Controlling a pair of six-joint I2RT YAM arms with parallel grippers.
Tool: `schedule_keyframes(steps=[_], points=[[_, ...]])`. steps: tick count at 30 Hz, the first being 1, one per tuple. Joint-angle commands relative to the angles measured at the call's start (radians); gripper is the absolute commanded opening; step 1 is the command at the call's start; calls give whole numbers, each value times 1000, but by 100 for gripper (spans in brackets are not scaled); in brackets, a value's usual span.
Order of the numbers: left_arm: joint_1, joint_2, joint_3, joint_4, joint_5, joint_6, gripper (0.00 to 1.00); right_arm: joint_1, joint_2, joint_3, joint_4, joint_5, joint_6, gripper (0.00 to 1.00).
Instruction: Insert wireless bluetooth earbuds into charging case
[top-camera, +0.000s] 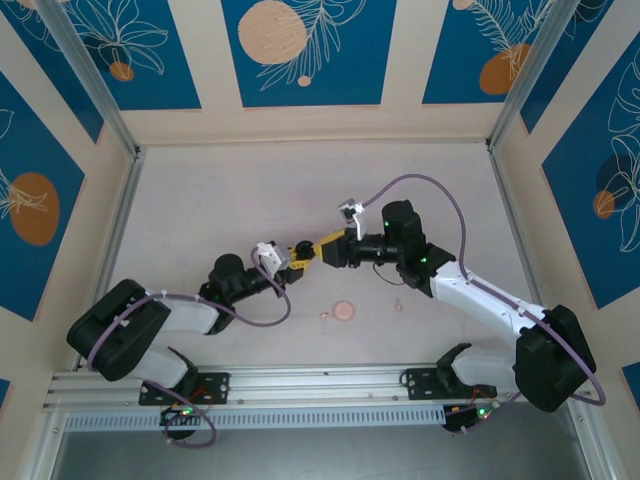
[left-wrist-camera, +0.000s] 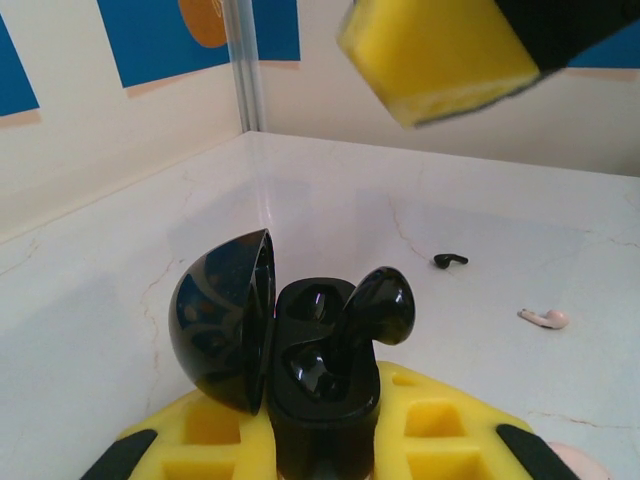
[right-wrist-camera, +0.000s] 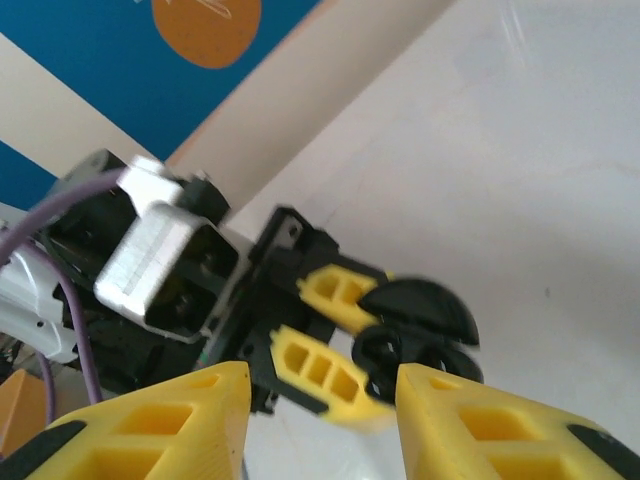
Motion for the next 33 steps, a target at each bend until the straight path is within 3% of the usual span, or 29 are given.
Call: schedule_keyframes(steps=[1,15,33], points=[[-10,-28,0,-6,2,20,8,-23,-6,14,-113,-48,97,39],[-10,-50,1,-27,10,23,8,-81,152,37,48,-250,262,27],[-11,-67,1,-46,8,28,8,-64,206,45,91,-302,284,19]])
